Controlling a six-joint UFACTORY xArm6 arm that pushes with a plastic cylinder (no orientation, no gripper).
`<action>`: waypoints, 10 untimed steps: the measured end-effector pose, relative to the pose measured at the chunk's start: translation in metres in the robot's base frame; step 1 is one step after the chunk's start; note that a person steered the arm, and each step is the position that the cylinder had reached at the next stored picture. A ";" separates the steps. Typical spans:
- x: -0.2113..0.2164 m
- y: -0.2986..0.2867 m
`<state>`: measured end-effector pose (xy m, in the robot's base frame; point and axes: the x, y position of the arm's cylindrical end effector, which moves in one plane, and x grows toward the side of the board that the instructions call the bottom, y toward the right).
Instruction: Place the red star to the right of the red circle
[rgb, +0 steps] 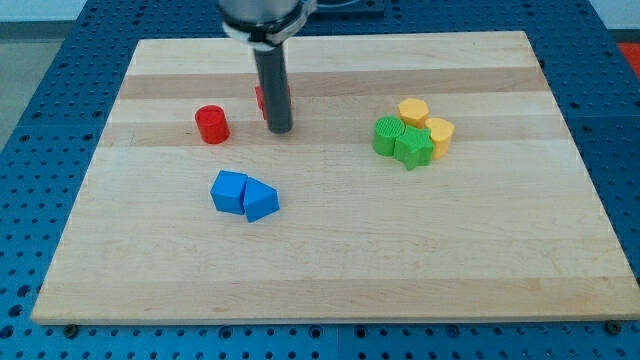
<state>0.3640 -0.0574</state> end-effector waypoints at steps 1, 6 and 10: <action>-0.025 0.017; -0.068 -0.029; -0.046 -0.030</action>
<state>0.3185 -0.0877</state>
